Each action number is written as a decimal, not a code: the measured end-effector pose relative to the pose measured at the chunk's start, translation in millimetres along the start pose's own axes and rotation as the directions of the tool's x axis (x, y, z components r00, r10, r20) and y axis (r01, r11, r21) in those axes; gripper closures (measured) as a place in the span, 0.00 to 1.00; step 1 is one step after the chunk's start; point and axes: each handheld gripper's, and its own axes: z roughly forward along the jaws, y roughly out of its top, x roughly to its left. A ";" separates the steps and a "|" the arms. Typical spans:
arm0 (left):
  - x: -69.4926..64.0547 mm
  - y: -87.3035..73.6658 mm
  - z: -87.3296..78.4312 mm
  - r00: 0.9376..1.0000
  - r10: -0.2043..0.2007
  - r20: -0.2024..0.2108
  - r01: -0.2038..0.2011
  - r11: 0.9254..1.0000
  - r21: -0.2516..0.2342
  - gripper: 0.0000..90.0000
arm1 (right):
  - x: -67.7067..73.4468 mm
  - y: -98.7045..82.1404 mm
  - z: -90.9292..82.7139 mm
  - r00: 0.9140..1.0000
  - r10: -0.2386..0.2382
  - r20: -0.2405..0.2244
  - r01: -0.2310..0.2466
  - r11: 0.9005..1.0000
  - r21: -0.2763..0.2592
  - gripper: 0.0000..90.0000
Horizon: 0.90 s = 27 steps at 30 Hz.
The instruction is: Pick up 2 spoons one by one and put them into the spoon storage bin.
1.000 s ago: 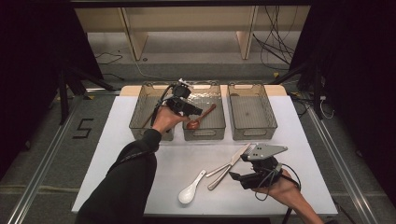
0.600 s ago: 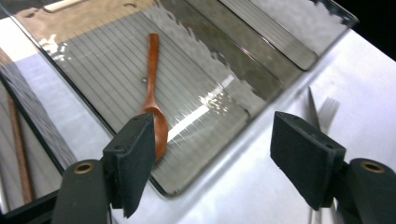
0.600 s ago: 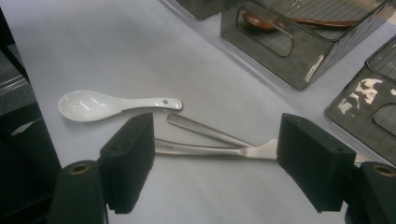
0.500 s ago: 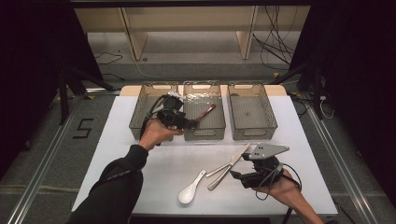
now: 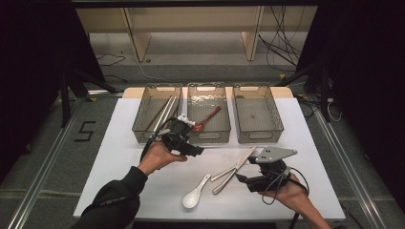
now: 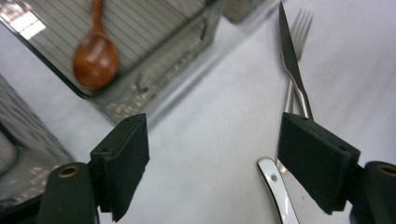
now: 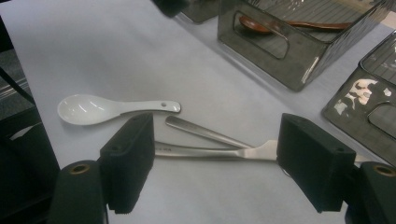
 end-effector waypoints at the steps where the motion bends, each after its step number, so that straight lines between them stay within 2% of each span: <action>1: -3.0 -2.1 1.5 1.000 0.002 0.002 -0.002 1.000 0.015 0.27 | 0.0 0.0 -0.2 1.000 0.001 0.000 -0.001 1.000 -0.001 0.32; 5: -13.1 -11.7 6.5 1.000 -0.002 0.011 0.002 0.999 0.049 0.27 | 0.2 0.1 -0.2 1.000 -0.002 -0.001 0.002 1.000 0.000 0.32; 7: -17.0 -15.9 9.1 1.000 0.009 0.010 -0.010 0.998 0.068 0.27 | 0.2 0.5 -0.2 1.000 -0.001 -0.001 0.001 1.000 -0.001 0.32; 13: -27.2 -27.8 16.2 1.000 0.000 0.024 -0.003 0.995 0.095 0.27 | 0.8 0.5 0.1 1.000 -0.005 -0.003 0.005 1.000 0.003 0.32; 21: -43.4 -43.5 31.6 0.999 0.005 0.048 -0.013 0.985 0.171 0.27 | 0.9 0.4 0.3 1.000 -0.006 -0.004 0.006 1.000 0.004 0.32; 24: -45.6 -44.7 34.1 0.999 0.016 0.035 -0.022 0.982 0.185 0.27 | 1.0 0.6 0.4 1.000 -0.005 -0.004 0.005 1.000 0.004 0.32; 27: -47.3 -46.6 36.9 0.999 0.029 0.043 -0.038 0.976 0.213 0.29 | 1.1 0.5 0.7 1.000 -0.006 -0.004 0.006 1.000 0.005 0.32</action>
